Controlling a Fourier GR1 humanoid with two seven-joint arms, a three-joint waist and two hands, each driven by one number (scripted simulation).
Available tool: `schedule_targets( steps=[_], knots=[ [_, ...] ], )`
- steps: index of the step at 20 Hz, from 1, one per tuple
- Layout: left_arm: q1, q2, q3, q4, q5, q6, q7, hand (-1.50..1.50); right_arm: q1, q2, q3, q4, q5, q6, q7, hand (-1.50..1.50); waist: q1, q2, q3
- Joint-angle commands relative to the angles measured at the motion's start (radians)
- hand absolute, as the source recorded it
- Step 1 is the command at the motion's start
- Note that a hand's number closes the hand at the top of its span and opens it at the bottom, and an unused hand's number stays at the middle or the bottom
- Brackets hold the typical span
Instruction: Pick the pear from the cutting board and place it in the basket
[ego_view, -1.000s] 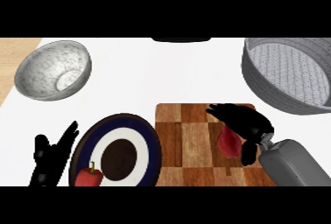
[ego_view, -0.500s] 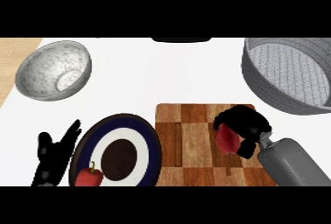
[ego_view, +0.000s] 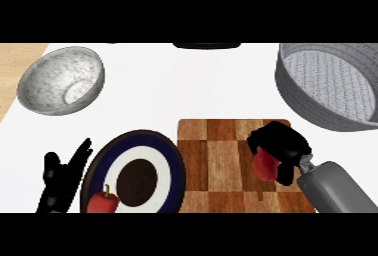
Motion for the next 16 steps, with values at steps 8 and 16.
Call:
schedule_targets(
  steps=[8,16],
  knots=[
    [0.052,0.015,0.039,-0.01,0.04,-0.026,0.034,0.0,0.523,-0.409,-0.144,-0.245,-0.1,-0.445,-0.486,1.5,-0.049,0.004,-0.005],
    [0.087,-0.001,0.032,0.002,0.022,-0.01,0.008,0.0,0.576,-0.289,-0.334,-0.295,-0.776,-0.107,-0.643,1.5,-0.065,0.008,-0.008]
  ],
)
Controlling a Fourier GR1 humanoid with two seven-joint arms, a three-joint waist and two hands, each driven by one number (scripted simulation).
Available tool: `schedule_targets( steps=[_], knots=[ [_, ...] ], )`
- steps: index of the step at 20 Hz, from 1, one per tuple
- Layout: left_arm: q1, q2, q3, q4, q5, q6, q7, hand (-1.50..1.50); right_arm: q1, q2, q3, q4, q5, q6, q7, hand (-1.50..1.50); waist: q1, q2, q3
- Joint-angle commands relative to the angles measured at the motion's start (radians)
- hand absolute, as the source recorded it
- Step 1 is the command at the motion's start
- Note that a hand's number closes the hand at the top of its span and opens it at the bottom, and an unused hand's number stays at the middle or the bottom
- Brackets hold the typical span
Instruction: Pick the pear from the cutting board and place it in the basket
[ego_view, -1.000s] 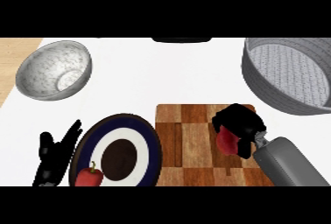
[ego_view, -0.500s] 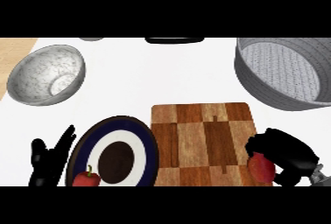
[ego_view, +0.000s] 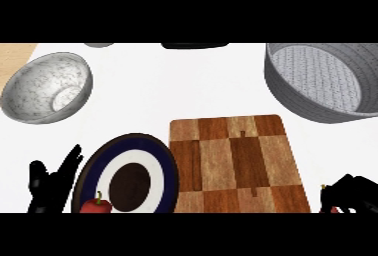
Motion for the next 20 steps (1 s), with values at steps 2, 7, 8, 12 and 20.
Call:
schedule_targets(
  steps=[2,7,8,12,20],
  knots=[
    [0.029,-0.002,0.014,0.04,0.024,-0.016,0.011,0.0,0.022,-0.019,-0.204,-0.098,-0.393,0.178,-0.064,1.5,-0.008,0.001,-0.011],
    [0.056,0.003,-0.01,0.012,-0.004,-0.024,-0.004,0.0,0.005,-0.17,-0.464,-0.095,-0.712,0.387,0.1,1.5,0.017,0.003,-0.012],
    [0.001,0.017,0.007,0.046,0.021,-0.05,0.016,0.0,-0.035,-0.183,-0.5,-0.086,-0.768,0.396,0.155,1.5,0.021,0.007,-0.012],
    [-0.02,0.0,0.001,0.039,0.008,-0.026,0.035,0.0,-0.157,-0.295,-0.607,-0.033,-0.965,0.422,0.413,1.5,0.054,0.01,-0.011],
    [-0.08,-0.069,-0.066,0.038,-0.052,0.02,0.077,0.0,-0.423,-0.464,-0.592,0.227,-1.136,0.447,0.653,1.5,0.081,0.015,-0.008]
  ],
)
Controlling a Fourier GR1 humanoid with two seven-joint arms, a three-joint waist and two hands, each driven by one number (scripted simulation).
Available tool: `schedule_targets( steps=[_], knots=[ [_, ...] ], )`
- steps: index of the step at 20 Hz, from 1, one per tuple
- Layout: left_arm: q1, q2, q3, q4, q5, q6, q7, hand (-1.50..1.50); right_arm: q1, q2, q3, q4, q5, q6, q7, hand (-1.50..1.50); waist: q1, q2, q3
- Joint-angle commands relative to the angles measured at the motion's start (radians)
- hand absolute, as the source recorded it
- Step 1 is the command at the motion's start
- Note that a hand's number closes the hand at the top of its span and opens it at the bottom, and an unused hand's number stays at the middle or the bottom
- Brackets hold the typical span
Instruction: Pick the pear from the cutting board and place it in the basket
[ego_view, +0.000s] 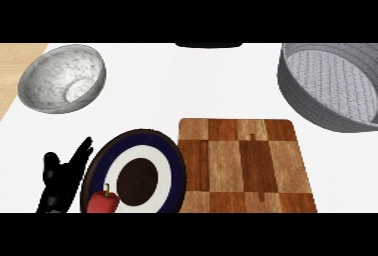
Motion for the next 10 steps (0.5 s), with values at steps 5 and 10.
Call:
schedule_targets(
  steps=[5,10],
  knots=[
    [-0.034,-0.036,-0.023,0.117,-0.019,-0.017,-0.027,0.0,-0.34,-0.051,0.178,0.22,0.041,-0.043,0.139,1.5,0.037,0.015,-0.005],
    [-0.011,-0.036,-0.036,0.057,-0.037,-0.002,0.032,0.0,-0.467,-0.012,0.244,0.362,0.209,-0.017,0.037,1.5,0.032,0.012,-0.004]
  ],
)
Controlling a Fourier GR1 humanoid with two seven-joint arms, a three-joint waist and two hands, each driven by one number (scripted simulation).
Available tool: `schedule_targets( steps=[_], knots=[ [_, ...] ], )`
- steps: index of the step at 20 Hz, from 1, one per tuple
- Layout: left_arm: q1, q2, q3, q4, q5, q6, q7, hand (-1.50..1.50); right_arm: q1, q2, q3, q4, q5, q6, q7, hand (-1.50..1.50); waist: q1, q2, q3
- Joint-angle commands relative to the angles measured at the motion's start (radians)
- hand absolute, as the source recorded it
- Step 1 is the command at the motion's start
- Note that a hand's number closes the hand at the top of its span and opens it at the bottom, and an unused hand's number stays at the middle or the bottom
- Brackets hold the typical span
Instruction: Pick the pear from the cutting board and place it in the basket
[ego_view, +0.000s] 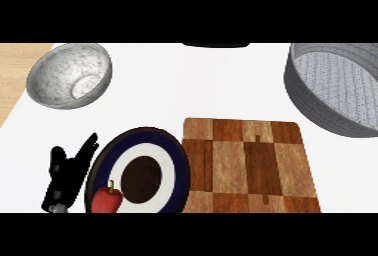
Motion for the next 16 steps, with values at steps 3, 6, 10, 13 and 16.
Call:
schedule_targets(
  steps=[3,6,10,13,16],
  knots=[
    [-0.035,-0.016,-0.01,0.046,-0.004,-0.002,0.068,0.0,-0.235,0.09,0.128,0.183,0.156,-0.022,-0.03,1.5,0.004,0.009,-0.007],
    [0.008,-0.036,-0.02,0.034,-0.019,0.015,0.042,0.0,-0.275,0.176,0.175,0.254,0.223,-0.034,-0.076,1.5,0.002,0.008,-0.007],
    [-0.002,-0.041,-0.015,0.092,-0.039,0.016,-0.029,0.0,-0.341,0.238,0.188,0.433,0.272,-0.019,-0.125,1.5,0.002,0.012,-0.006],
    [0.03,0.003,0.031,0.055,0.017,-0.034,-0.01,0.0,-0.386,0.283,0.161,0.532,0.247,-0.007,-0.112,1.5,0.002,0.01,-0.006],
    [0.022,-0.017,0.001,0.038,-0.007,-0.024,-0.004,0.0,-0.433,0.268,0.174,0.663,0.312,0.038,-0.192,1.5,0.008,0.014,-0.005]
  ],
)
